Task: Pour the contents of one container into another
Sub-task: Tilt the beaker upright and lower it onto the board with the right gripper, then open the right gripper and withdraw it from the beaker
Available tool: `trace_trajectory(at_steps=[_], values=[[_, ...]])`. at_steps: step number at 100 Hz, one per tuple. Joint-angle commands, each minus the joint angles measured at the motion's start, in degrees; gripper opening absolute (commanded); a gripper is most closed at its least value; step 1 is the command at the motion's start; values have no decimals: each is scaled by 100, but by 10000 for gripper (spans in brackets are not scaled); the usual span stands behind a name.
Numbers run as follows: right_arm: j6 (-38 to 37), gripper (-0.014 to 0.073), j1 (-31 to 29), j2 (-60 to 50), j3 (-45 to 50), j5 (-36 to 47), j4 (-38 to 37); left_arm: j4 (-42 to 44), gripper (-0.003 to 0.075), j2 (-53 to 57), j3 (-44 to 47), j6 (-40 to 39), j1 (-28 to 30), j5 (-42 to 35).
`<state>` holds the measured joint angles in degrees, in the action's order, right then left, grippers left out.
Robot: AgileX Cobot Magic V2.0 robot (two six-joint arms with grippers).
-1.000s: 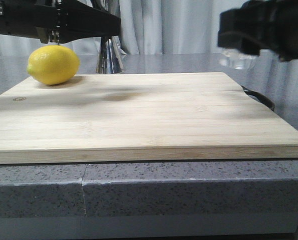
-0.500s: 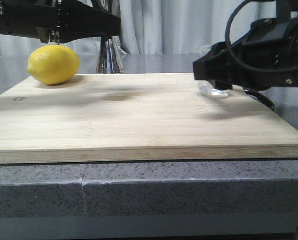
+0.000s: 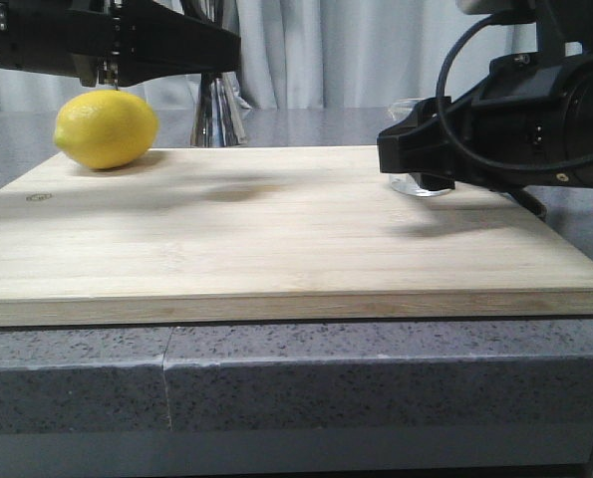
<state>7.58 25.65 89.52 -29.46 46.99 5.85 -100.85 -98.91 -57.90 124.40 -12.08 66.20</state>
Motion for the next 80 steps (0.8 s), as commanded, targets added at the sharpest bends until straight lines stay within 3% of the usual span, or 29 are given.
trace_trajectory(at_steps=[1,16,23,32,60,80], values=[[3,386,-13,-131,-131,463,-75,-437,188,264,-170,-12,-42,656],[3,571,-13,-265,-120,450,34,-437,188,264,-170,-12,-42,656],[3,612,-13,-439,-82,332,116,-437,188,264,-170,-12,-42,656],[3,615,-13,-762,-21,-156,170,-437,188,264,-170,-12,-42,656],[-6,615,-13,-2196,69,-3098,178,-437,188,264,-170,-12,-42,656],[-6,615,-13,-3139,69,-4271,178,-437,188,264,-170,-12,-42,656]])
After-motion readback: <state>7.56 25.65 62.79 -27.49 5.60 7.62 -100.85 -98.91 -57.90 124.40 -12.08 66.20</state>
